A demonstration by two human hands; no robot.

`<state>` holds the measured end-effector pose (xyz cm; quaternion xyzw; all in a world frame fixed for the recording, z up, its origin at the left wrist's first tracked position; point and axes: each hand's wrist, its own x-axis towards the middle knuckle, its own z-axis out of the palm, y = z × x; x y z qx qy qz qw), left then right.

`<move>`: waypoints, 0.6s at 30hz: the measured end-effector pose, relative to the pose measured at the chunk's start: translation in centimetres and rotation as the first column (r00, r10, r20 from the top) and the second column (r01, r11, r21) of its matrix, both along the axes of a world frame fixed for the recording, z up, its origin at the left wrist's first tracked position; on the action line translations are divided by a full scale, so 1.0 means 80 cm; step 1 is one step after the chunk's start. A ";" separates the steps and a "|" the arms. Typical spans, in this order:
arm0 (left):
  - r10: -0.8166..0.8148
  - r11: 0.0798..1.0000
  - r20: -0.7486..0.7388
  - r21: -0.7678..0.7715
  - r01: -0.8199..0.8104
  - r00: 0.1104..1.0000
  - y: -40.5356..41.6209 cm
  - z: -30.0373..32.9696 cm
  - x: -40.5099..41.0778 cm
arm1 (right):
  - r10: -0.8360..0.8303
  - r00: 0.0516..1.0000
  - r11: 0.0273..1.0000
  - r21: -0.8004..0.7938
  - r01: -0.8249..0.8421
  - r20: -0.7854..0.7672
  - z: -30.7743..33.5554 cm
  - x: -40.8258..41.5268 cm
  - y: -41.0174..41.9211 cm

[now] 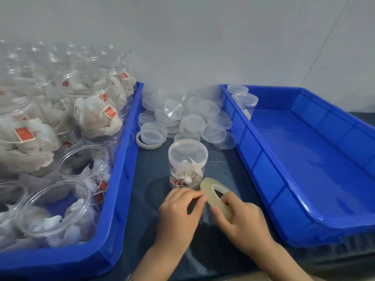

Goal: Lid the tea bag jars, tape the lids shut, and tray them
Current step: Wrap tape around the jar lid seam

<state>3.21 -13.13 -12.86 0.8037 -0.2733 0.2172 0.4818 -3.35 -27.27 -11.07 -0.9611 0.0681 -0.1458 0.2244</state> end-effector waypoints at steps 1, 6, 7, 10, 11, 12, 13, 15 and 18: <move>0.012 0.999 0.056 0.051 -0.015 0.998 0.001 0.001 -0.001 | 0.001 1.000 1.000 -0.009 -0.001 -0.008 -0.001 0.000 0.000; 0.017 0.946 -0.036 0.323 -0.004 0.999 0.005 0.011 -0.004 | -0.013 1.000 0.990 -0.139 0.009 -0.026 -0.008 0.001 0.006; 0.037 0.916 -0.105 0.401 0.008 0.994 0.005 0.012 -0.004 | -0.022 0.999 0.980 -0.196 0.013 -0.045 -0.008 0.003 0.008; 0.150 0.818 -0.180 0.575 -0.019 0.972 0.006 0.009 0.000 | -0.015 0.998 0.935 -0.356 -0.007 -0.057 -0.014 0.006 0.011; 0.177 0.798 -0.188 0.602 -0.029 0.966 0.005 0.009 0.001 | -0.020 0.998 0.923 -0.384 -0.002 -0.053 -0.015 0.006 0.012; 0.202 0.783 -0.179 0.620 -0.049 0.963 0.006 0.009 0.003 | -0.031 0.997 0.922 -0.386 0.004 -0.065 -0.015 0.005 0.011; 0.232 0.774 -0.167 0.628 -0.078 0.958 0.011 0.010 0.006 | -0.058 0.997 0.925 -0.379 0.032 -0.057 -0.016 0.004 0.009; 0.317 0.803 -0.211 0.579 -0.143 0.925 0.028 0.007 0.020 | -0.103 0.994 0.944 -0.319 0.087 -0.033 -0.017 -0.002 0.002; 0.284 0.897 -0.377 0.429 -0.105 0.881 0.052 -0.002 0.034 | -0.160 0.987 0.954 -0.262 0.147 -0.027 -0.017 -0.010 -0.010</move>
